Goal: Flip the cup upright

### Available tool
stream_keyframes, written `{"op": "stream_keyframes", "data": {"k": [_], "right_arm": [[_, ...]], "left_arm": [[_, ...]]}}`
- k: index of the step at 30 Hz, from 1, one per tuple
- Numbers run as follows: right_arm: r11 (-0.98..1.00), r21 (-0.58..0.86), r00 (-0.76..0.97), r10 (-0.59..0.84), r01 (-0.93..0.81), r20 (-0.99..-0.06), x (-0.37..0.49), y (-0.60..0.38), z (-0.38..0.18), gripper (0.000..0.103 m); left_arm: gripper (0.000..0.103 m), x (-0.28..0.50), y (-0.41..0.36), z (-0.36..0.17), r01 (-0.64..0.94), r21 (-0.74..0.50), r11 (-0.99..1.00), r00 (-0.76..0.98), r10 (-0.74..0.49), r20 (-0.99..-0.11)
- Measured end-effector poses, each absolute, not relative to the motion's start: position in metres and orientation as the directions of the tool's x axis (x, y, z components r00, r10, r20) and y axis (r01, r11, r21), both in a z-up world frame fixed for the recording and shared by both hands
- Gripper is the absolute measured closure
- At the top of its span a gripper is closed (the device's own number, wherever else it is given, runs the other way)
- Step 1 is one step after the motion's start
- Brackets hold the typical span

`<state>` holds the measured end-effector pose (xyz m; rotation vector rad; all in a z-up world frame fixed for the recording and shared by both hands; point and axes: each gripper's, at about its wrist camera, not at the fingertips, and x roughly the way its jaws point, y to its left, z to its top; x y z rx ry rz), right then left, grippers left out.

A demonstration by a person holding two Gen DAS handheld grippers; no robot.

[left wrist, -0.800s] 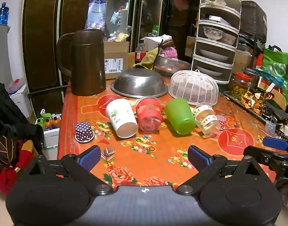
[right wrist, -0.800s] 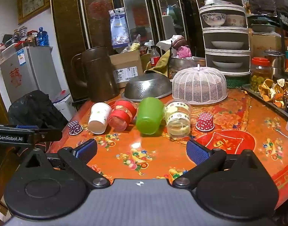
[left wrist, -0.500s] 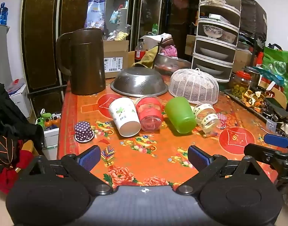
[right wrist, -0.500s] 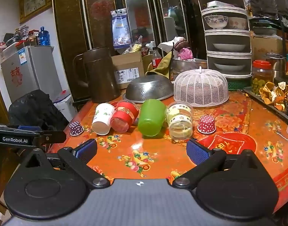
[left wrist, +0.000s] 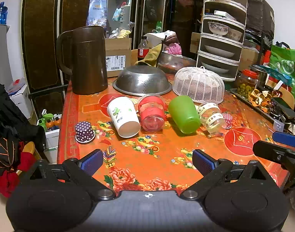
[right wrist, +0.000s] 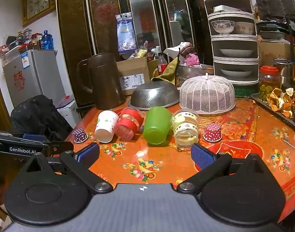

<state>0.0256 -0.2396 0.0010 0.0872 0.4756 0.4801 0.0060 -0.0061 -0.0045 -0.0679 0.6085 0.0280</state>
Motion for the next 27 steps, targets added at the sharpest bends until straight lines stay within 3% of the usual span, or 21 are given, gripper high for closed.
{"op": "stream_keyframes", "data": {"k": [27], "right_arm": [[0.882, 0.188, 0.782, 0.471, -0.433, -0.409, 0.0249, -0.2431, 0.0027, 0.001]], "left_arm": [[0.003, 0.0068, -0.0138, -0.0048, -0.047, -0.052, 0.998, 0.815, 0.008, -0.580]]}}
